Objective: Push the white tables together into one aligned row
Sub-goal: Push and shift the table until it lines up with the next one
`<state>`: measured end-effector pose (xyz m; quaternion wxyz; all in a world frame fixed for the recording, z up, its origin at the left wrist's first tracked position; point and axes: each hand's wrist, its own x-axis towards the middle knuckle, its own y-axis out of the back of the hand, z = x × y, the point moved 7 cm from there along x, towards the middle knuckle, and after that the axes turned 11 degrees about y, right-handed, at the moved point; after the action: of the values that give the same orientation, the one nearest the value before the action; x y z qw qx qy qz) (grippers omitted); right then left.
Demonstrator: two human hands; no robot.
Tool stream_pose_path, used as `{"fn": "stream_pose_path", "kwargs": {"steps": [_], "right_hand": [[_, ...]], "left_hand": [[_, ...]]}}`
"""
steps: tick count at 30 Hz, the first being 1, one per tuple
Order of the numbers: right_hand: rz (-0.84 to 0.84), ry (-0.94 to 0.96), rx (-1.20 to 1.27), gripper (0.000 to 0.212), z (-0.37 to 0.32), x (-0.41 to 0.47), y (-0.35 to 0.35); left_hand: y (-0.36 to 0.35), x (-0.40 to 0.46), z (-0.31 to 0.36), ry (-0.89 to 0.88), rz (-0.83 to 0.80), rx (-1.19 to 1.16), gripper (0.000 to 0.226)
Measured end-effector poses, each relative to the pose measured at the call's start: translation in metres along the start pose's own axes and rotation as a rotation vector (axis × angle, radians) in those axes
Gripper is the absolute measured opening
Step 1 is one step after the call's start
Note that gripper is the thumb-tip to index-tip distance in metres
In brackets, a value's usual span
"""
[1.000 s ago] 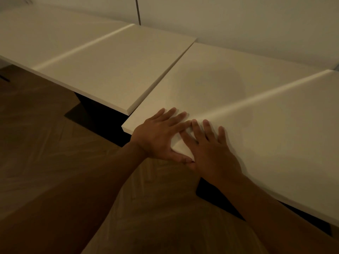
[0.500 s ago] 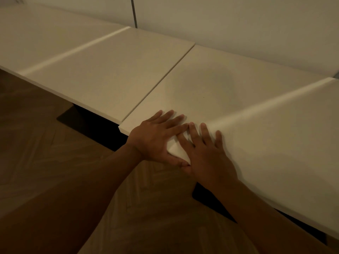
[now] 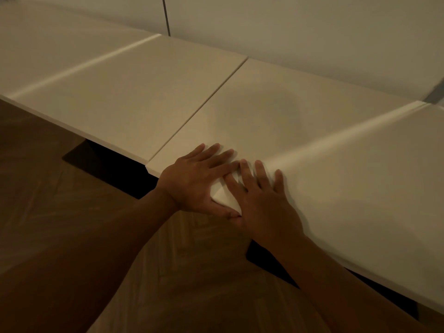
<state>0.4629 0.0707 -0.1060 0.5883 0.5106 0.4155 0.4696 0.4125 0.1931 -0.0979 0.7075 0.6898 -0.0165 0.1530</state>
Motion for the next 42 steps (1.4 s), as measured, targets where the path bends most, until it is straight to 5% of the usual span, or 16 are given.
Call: {"fn": "stream_pose_path", "kwargs": {"steps": [10,21,28,35,42], "right_hand": [[-0.014,-0.012,0.047,0.083,0.000,0.002,0.002],[0.056,-0.053,0.107,0.075,0.000,-0.003,0.012],[0.094,-0.378,0.179,0.099,-0.017,0.015,0.027],[0.043,-0.286,0.169,0.112,-0.062,0.085,0.035],[0.047,-0.317,0.105,0.105,-0.084,0.132,0.023]], "left_hand": [[0.002,0.001,0.000,-0.006,0.016,-0.017,0.112],[0.008,0.001,0.001,-0.008,-0.155,-0.138,0.104],[0.015,-0.019,-0.048,-0.166,-0.137,-0.188,0.084],[0.016,-0.009,-0.118,-0.088,-0.116,0.160,0.126],[0.010,-0.017,-0.191,-0.008,-0.262,0.041,0.134]]}}
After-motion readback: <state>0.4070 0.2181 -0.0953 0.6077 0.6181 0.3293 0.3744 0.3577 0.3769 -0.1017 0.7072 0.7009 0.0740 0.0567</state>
